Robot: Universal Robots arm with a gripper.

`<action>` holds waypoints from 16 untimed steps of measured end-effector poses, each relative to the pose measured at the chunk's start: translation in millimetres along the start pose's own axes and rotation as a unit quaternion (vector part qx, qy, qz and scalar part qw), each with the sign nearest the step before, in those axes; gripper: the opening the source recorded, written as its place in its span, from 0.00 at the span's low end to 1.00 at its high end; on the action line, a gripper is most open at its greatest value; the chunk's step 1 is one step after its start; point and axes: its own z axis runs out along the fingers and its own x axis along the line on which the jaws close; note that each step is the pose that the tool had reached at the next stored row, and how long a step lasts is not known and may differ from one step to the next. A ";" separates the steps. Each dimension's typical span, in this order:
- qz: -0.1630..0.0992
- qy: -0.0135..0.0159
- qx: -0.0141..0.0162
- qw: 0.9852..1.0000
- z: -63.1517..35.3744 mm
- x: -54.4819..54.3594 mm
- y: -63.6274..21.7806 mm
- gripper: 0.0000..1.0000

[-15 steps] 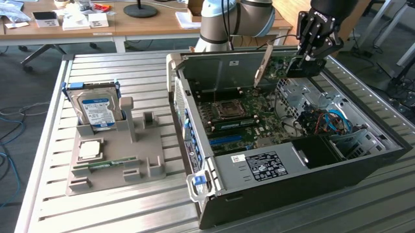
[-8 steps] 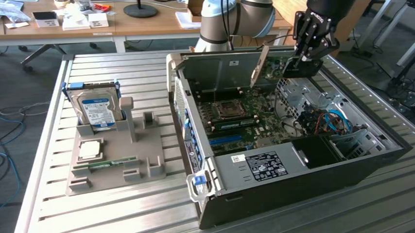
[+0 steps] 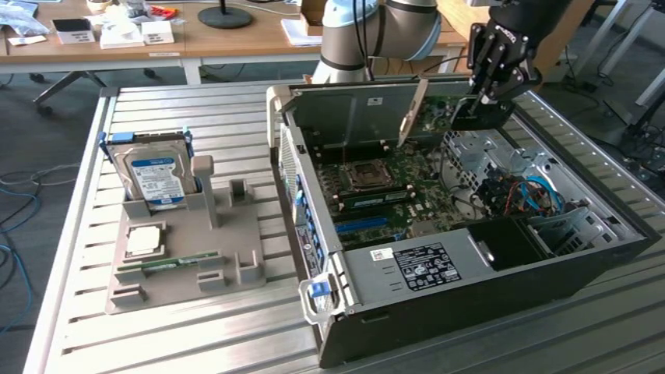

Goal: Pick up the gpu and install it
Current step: 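Insert the gpu into the slot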

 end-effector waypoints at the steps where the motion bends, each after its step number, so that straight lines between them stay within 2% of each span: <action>1: 0.000 0.000 0.000 1.000 0.9 0.8 0.6 0.27; 7: 0.000 0.000 0.000 1.000 2.0 1.8 2.3 0.27; 16: 0.000 0.000 0.000 1.000 9.0 4.2 13.8 0.27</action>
